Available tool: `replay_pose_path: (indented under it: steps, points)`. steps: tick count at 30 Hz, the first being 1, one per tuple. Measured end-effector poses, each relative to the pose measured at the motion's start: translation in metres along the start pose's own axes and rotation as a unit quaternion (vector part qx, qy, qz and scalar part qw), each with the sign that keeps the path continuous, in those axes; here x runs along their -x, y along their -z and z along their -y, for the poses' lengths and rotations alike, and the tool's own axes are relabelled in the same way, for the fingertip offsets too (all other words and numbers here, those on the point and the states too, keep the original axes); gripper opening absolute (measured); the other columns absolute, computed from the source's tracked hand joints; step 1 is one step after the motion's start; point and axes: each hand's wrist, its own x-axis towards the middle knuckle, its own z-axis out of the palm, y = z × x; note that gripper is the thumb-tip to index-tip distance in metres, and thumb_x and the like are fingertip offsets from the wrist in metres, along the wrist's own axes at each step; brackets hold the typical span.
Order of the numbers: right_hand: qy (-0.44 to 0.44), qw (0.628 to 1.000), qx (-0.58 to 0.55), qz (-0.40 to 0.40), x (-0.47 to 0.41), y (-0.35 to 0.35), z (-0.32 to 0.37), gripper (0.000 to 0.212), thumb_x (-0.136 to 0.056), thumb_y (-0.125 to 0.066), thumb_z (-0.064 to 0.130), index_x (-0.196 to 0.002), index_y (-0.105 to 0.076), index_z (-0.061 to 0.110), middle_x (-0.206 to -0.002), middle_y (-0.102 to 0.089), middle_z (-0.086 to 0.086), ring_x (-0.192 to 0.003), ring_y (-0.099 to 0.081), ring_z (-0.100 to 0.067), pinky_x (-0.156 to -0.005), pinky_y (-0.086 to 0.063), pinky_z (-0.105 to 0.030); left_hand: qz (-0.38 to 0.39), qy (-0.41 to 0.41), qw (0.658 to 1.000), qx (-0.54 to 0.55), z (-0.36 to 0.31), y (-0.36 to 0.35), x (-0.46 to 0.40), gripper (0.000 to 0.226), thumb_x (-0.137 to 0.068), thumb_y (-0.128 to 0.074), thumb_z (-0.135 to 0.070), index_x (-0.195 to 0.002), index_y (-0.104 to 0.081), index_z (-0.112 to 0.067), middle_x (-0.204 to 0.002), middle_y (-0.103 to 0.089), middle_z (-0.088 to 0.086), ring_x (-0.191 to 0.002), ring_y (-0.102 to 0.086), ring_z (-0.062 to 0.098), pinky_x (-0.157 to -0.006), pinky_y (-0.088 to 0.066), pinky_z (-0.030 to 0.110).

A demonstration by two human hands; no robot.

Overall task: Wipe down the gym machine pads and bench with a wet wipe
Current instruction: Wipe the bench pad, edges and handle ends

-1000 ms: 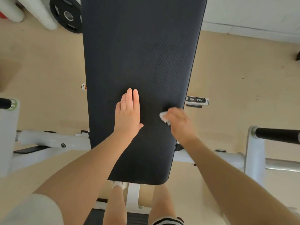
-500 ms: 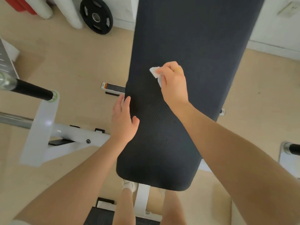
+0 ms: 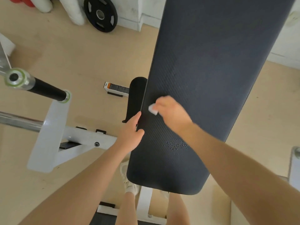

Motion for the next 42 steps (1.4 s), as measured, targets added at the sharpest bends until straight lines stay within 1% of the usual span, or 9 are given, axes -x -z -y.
replay_pose_path:
  steps: [3,6,11,17,21,27,31,39,42]
  points:
    - [-0.01,0.997,0.005,0.079,0.019,0.003,0.008,0.03,-0.082,-0.047,-0.01,-0.097,-0.065,0.009,-0.098,-0.055,-0.011,-0.087,-0.046,-0.025,-0.072,-0.049,-0.036,0.02,0.016,0.999,0.039,-0.001,0.001,0.001,0.063,-0.094,-0.038,-0.003,-0.146,-0.017,-0.032,-0.154,-0.024,-0.005,-0.129,-0.042,0.01,-0.089,-0.04,0.014]
    - [-0.135,0.988,0.064,-0.032,-0.027,0.041,-0.01,0.02,-0.074,-0.049,0.003,-0.063,-0.04,0.018,-0.066,-0.032,0.002,-0.065,-0.029,-0.011,-0.049,-0.028,-0.024,0.042,0.005,0.998,0.054,0.009,0.003,0.0,0.067,-0.094,-0.037,0.0,-0.146,-0.014,-0.035,-0.155,-0.02,-0.008,-0.138,-0.03,0.013,-0.105,-0.031,0.024]
    - [-0.189,0.947,0.09,-0.245,-0.052,0.067,-0.04,0.022,-0.084,-0.051,0.014,-0.069,-0.048,0.029,-0.085,-0.045,0.005,-0.084,-0.052,-0.022,-0.073,-0.037,-0.028,0.064,-0.009,0.996,0.055,0.02,0.004,-0.006,0.072,-0.093,-0.04,0.002,-0.145,-0.011,-0.039,-0.154,-0.024,-0.008,-0.14,-0.027,0.018,-0.089,-0.042,0.014]
    - [-0.147,0.986,0.046,-0.068,0.028,-0.017,0.003,0.026,-0.079,-0.051,-0.007,-0.095,-0.069,0.004,-0.091,-0.061,-0.016,-0.088,-0.055,-0.031,-0.075,-0.05,-0.037,0.078,0.011,0.996,0.049,0.025,0.002,-0.003,0.074,-0.093,-0.04,0.002,-0.147,-0.007,-0.035,-0.153,-0.021,-0.009,-0.135,-0.036,0.017,-0.087,-0.04,0.012]
    - [-0.105,0.992,-0.072,0.018,0.076,-0.05,0.034,0.038,-0.066,-0.066,-0.014,-0.097,-0.07,0.007,-0.093,-0.062,-0.012,-0.086,-0.057,-0.026,-0.063,-0.055,-0.033,0.102,0.042,0.988,0.109,0.034,0.006,-0.002,0.067,-0.093,-0.041,-0.001,-0.147,-0.018,-0.032,-0.153,-0.026,-0.008,-0.139,-0.028,0.016,-0.115,-0.024,0.043]
    - [-0.15,0.979,-0.04,-0.134,-0.003,-0.003,0.016,0.031,-0.085,-0.045,-0.009,-0.106,-0.065,0.002,-0.104,-0.057,-0.019,-0.096,-0.051,-0.033,-0.077,-0.036,-0.03,0.081,0.039,0.988,0.122,0.038,-0.009,0.006,0.067,-0.095,-0.031,-0.004,-0.145,-0.008,-0.043,-0.154,-0.012,-0.014,-0.11,-0.038,-0.007,-0.09,-0.038,0.02]
    - [-0.1,0.987,-0.011,-0.121,-0.018,-0.023,0.029,0.026,-0.078,-0.053,-0.01,-0.097,-0.064,0.004,-0.097,-0.059,-0.016,-0.087,-0.054,-0.031,-0.067,-0.05,-0.034,0.069,0.085,0.97,0.216,0.037,-0.008,-0.001,0.046,-0.101,-0.028,-0.022,-0.144,-0.021,-0.035,-0.153,-0.023,-0.007,-0.141,-0.023,0.019,-0.116,-0.021,0.044]
    - [-0.045,0.993,-0.083,0.075,0.105,-0.114,0.083,0.023,-0.069,-0.069,0.0,-0.091,-0.07,0.006,-0.091,-0.065,-0.009,-0.082,-0.062,-0.026,-0.064,-0.055,-0.035,0.034,0.064,0.97,0.23,0.029,-0.013,0.009,0.042,-0.098,-0.023,-0.008,-0.136,-0.037,-0.021,-0.123,-0.042,-0.013,-0.115,-0.043,0.008,-0.084,-0.038,0.016]
    - [-0.093,0.989,-0.115,-0.03,0.082,-0.092,0.067,0.018,-0.087,-0.047,0.009,-0.09,-0.064,0.016,-0.093,-0.051,-0.002,-0.088,-0.046,-0.018,-0.078,-0.038,-0.026,0.019,0.085,0.966,0.244,0.03,-0.018,0.011,0.035,-0.099,-0.025,-0.01,-0.128,-0.045,-0.018,-0.113,-0.048,-0.008,-0.103,-0.049,0.004,-0.084,-0.038,0.014]
